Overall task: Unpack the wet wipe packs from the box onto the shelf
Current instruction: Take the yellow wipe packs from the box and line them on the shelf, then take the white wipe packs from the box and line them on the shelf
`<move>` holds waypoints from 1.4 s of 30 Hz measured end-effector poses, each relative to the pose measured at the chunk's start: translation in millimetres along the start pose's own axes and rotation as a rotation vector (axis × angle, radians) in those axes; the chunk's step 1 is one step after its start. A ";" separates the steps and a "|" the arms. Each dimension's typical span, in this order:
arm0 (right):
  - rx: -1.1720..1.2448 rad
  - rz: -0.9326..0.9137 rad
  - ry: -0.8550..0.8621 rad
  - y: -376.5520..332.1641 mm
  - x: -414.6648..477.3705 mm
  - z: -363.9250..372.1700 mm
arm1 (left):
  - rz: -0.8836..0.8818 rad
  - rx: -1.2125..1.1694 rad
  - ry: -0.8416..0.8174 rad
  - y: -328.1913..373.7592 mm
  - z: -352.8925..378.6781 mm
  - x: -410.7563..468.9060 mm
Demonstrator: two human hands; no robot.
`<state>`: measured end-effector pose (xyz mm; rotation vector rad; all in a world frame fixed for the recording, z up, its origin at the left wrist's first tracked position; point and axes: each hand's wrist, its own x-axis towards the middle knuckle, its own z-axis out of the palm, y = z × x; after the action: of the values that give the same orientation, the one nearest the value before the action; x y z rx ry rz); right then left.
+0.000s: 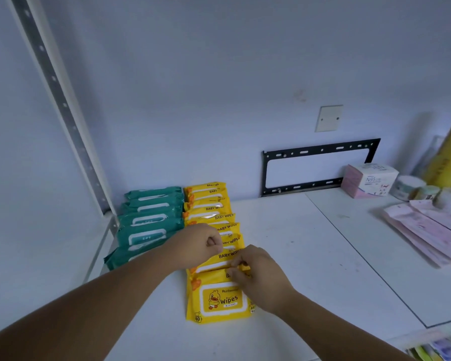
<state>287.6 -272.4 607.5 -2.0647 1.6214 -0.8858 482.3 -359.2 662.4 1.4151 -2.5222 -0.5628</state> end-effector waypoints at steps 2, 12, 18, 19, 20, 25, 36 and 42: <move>-0.022 -0.024 0.018 0.2 -4.1 -7.8 | 0.023 -0.001 0.010 7.7 -2.0 -2.3; -0.119 0.049 0.072 -3.3 -38.7 -42.9 | 0.101 0.013 -0.029 42.8 -2.9 -30.1; -0.174 0.067 0.074 -3.3 -66.1 -68.7 | 0.134 -0.027 -0.070 68.9 -4.7 -35.6; -0.179 0.074 0.065 -2.0 -71.1 -73.7 | 0.146 -0.031 -0.078 76.0 -3.3 -35.7; -0.185 0.082 0.055 0.1 -76.4 -78.8 | 0.164 -0.035 -0.083 83.3 -0.9 -35.4; -0.230 0.158 0.000 19.7 -112.6 -108.4 | 0.233 -0.066 -0.139 122.1 23.4 -27.8; -0.205 0.433 -0.067 138.1 -275.2 -187.6 | 0.353 -0.117 -0.343 286.7 152.6 -12.1; -0.199 0.557 -0.166 212.9 -370.6 -233.9 | 0.312 -0.092 -0.455 371.3 250.1 -19.0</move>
<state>-76.6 46.6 552.9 -1.6008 2.0962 -0.3644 116.6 -110.5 590.3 0.9106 -2.9332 -1.0152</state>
